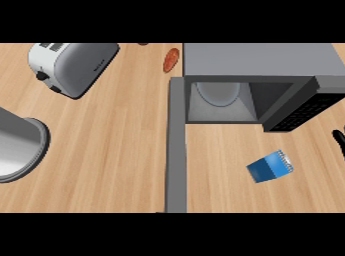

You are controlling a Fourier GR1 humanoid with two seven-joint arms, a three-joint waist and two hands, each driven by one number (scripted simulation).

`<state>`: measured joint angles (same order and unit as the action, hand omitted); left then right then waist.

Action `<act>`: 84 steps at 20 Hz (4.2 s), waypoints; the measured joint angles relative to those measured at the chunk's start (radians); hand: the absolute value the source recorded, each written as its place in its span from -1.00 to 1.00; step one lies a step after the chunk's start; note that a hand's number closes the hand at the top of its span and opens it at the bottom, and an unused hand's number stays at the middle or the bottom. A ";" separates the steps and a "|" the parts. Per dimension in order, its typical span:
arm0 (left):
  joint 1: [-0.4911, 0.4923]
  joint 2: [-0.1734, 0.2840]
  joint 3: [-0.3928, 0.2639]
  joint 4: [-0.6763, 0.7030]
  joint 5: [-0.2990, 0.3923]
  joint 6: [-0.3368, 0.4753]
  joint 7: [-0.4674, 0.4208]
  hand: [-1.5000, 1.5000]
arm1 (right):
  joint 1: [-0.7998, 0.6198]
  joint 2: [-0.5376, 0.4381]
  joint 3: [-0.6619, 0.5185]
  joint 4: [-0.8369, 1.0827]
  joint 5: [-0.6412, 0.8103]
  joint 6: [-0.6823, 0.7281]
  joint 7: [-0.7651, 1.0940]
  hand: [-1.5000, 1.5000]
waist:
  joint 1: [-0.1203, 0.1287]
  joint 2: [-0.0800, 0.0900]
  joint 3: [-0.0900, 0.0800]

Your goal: Pick up the milk, place it into the microwave and close the microwave

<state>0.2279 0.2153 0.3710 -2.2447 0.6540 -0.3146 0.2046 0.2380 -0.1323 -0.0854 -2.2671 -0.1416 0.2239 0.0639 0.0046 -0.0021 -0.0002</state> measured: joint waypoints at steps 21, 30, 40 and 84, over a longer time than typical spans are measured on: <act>0.182 -0.017 0.234 -0.055 0.237 -0.175 0.038 -1.00 | -0.034 0.026 -0.106 0.679 0.236 -0.040 -0.448 -1.00 | 0.004 0.002 0.001; 0.203 -0.021 0.299 -0.058 0.319 -0.213 0.076 -1.00 | -0.149 -0.023 -0.143 1.084 0.333 -0.087 -0.708 -1.00 | 0.006 0.002 0.001; 0.218 -0.043 0.368 -0.059 0.387 -0.279 0.119 -1.00 | -0.335 -0.057 -0.173 1.500 0.375 -0.135 -0.945 -1.00 | 0.007 0.002 0.001; 0.178 -0.068 0.441 -0.003 0.472 -0.356 0.250 -1.00 | -0.821 0.086 -0.220 1.891 0.314 -0.322 -1.030 1.00 | 0.009 0.004 0.001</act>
<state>0.4060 0.1468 0.8117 -2.2482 1.1260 -0.6706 0.4544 -0.5831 -0.0460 -0.3050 -0.3765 0.1720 -0.0979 -0.9659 0.0140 0.0019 0.0006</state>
